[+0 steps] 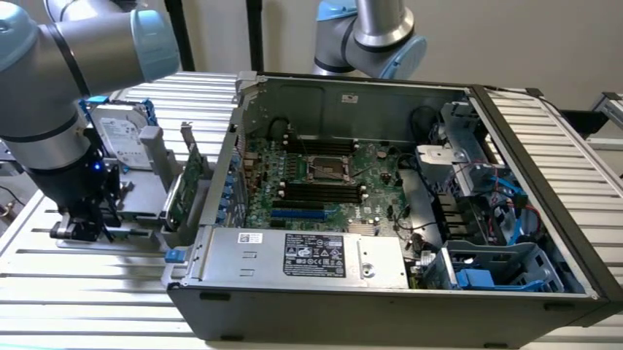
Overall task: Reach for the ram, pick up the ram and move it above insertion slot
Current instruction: 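Pick up the ram and move it above insertion slot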
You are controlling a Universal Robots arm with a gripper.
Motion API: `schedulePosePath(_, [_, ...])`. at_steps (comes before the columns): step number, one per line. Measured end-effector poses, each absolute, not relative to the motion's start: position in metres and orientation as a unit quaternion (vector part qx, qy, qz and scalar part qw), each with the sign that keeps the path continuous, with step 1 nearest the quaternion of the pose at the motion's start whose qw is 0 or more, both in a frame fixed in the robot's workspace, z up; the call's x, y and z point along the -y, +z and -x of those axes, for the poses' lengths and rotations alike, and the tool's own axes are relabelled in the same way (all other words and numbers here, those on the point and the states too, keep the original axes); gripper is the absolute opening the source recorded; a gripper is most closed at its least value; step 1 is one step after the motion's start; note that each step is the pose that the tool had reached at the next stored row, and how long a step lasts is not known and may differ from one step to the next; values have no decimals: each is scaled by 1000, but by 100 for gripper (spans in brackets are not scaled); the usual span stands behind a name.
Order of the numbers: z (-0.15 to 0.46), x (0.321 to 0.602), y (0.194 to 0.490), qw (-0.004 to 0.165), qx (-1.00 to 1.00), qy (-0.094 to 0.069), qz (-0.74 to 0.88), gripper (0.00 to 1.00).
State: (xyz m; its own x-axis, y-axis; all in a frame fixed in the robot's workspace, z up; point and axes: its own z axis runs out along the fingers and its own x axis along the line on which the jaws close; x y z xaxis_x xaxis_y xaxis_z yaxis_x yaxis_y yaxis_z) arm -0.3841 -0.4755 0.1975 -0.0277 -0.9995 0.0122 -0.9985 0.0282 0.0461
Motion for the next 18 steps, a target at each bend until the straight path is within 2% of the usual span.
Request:
schedulePosePath(12, [382,475,196,20,717,-12,-697,36])
schedulePosePath(14, [382,475,196,20,717,-12,-697,34])
schedulePosePath(15, [382,475,196,20,717,-12,-697,28])
schedulePosePath(16, [382,475,196,20,717,-12,-697,28])
schedulePosePath(18, [382,475,196,21,717,-12,-697,15])
